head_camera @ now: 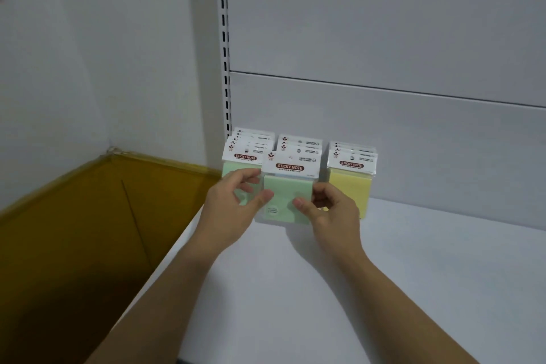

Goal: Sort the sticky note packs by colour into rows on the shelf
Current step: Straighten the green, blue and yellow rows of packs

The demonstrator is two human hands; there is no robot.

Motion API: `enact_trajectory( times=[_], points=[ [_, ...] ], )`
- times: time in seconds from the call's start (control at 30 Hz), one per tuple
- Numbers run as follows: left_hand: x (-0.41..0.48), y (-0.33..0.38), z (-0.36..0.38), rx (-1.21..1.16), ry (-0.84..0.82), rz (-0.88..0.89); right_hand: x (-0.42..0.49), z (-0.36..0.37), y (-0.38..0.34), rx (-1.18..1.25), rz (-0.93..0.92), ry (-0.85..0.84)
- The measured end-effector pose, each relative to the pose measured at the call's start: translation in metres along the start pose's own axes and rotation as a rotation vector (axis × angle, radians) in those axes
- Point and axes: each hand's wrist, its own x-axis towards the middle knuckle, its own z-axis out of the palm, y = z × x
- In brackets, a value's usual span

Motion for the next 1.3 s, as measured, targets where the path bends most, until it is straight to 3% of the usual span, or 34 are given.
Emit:
enact_trajectory(
  times=[0.17,0.5,0.63,0.77,0.93,1.13,1.3],
  points=[
    [-0.001,0.000,-0.002,-0.112,-0.118,-0.061,-0.007,0.002,-0.005,0.010,-0.024,-0.012],
    [0.003,-0.003,-0.005,-0.164,-0.105,-0.097,-0.009,0.005,-0.004,-0.176,-0.066,-0.049],
    [0.006,-0.005,-0.009,-0.168,-0.035,-0.102,-0.011,0.007,-0.001,-0.333,-0.065,-0.133],
    [0.011,-0.011,-0.015,-0.124,0.036,-0.133,-0.017,0.006,-0.001,-0.719,-0.188,-0.283],
    [0.018,-0.024,-0.021,-0.033,0.122,-0.187,-0.023,0.010,-0.001,-0.988,-0.240,-0.456],
    [0.020,-0.034,-0.023,0.065,0.175,-0.217,-0.031,0.012,0.004,-1.103,-0.133,-0.634],
    [0.020,-0.039,-0.022,0.168,0.188,-0.226,-0.036,0.015,0.004,-1.110,-0.079,-0.685]
  ],
)
